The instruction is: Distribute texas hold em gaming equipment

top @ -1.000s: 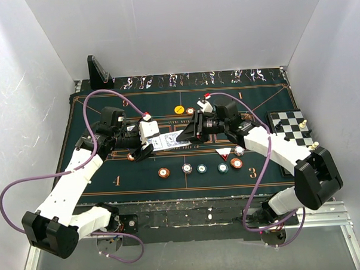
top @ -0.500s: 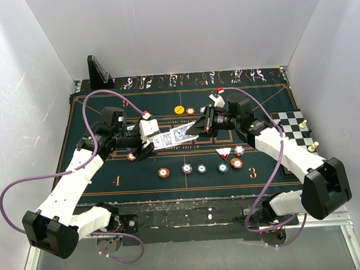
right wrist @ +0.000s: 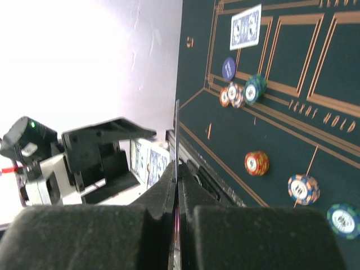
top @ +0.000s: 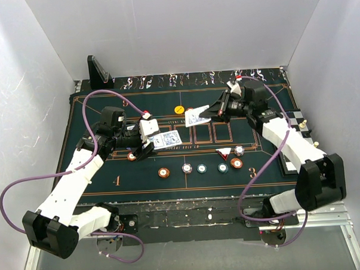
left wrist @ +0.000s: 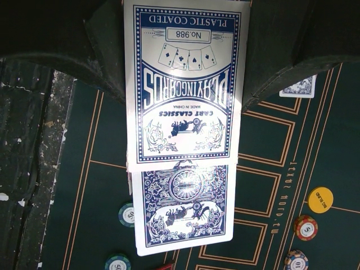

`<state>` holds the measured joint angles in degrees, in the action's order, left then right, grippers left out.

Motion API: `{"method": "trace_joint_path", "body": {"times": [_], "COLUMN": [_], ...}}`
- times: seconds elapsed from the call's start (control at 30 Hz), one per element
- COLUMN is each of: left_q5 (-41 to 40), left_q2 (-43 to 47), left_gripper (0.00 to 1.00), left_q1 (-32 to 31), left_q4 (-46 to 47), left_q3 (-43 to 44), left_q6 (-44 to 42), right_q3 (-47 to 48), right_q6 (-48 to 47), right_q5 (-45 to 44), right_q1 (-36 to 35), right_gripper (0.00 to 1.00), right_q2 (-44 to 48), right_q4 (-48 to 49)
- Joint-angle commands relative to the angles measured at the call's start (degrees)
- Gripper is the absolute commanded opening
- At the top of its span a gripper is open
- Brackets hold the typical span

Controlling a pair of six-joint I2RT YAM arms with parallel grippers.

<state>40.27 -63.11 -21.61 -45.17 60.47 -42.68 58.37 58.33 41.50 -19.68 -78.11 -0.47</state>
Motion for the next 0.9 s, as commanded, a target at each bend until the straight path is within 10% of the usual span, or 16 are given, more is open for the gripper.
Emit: {"method": "trace_joint_path", "body": {"times": [0.0, 0.47, 0.87], "left_q5": [3.1, 5.8, 4.6], "left_q2": [1.7, 2.7, 3.6], "left_gripper": [0.00, 0.00, 0.00], "left_q1": [-0.3, -0.3, -0.3], "left_q4": [1.2, 0.3, 0.5], "left_q3": [0.8, 2.6, 2.5], "left_q6": [0.7, 3.9, 4.0], "right_q3": [7.8, 47.5, 67.9], "right_q6": [-2.1, -5.6, -5.0], "right_q5": [2.1, -5.9, -14.9], "right_q1": [1.3, 0.5, -4.7], "right_gripper": [0.01, 0.01, 0.09], "right_q2": [-8.0, -49.0, -63.9], "right_q4": [1.6, -10.0, -22.4]}}
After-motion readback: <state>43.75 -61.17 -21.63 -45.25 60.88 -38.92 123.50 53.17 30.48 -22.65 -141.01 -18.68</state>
